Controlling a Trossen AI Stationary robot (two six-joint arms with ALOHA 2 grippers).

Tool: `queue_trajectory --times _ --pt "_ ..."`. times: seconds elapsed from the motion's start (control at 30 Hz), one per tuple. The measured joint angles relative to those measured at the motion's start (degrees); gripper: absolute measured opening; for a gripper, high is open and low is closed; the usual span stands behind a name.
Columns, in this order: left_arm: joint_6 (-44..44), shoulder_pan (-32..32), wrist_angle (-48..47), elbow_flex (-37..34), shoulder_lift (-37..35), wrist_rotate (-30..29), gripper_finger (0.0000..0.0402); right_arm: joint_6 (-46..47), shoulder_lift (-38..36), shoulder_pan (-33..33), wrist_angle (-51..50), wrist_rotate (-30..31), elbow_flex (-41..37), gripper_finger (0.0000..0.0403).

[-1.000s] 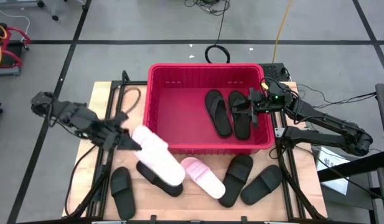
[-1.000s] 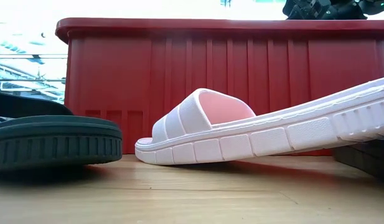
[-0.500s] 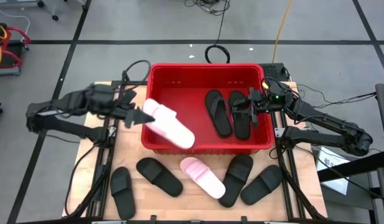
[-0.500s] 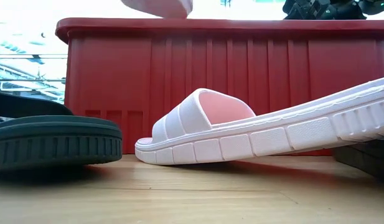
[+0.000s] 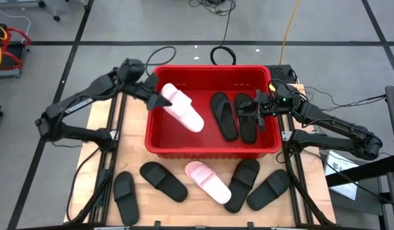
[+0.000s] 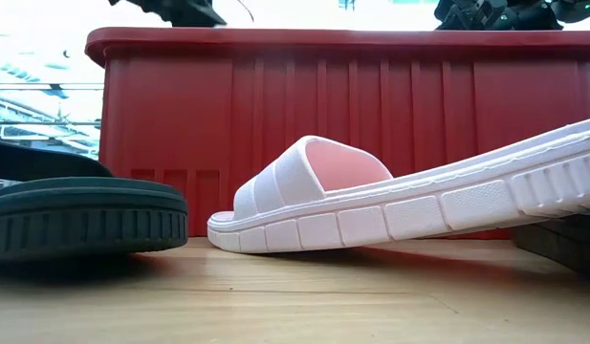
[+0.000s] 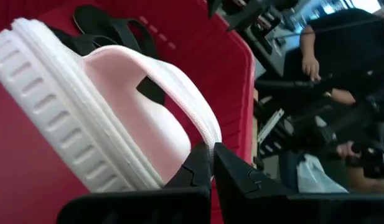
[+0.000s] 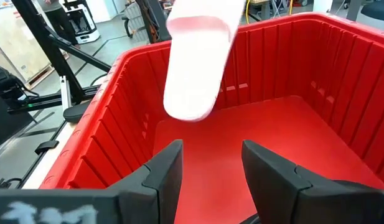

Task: Pick and place slides into bin
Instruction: Put the pink slipper into the red bin

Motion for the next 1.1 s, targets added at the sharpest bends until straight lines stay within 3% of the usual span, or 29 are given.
queue_trajectory --times 0.17,0.33,0.53,0.8,1.1 --pt "8.6 5.8 -1.6 0.0 6.4 8.5 0.0 0.0 0.0 0.0 0.0 0.0 0.0 0.0155" --pt "19.1 7.8 -5.4 0.0 11.6 9.1 0.0 -0.5 0.0 0.0 0.0 0.0 0.0 0.0155" --pt "28.4 7.1 -11.3 1.1 14.3 3.0 0.0 -0.5 0.0 0.0 -0.1 0.0 0.0 0.0155" --pt "35.0 3.2 -23.9 11.7 14.3 -13.4 0.0 -0.5 0.0 0.0 -0.2 0.4 0.0 0.0155" --pt "40.7 -1.0 -30.1 19.0 18.6 -18.2 0.0 -1.5 0.1 0.0 -0.3 0.5 0.0 0.0155"
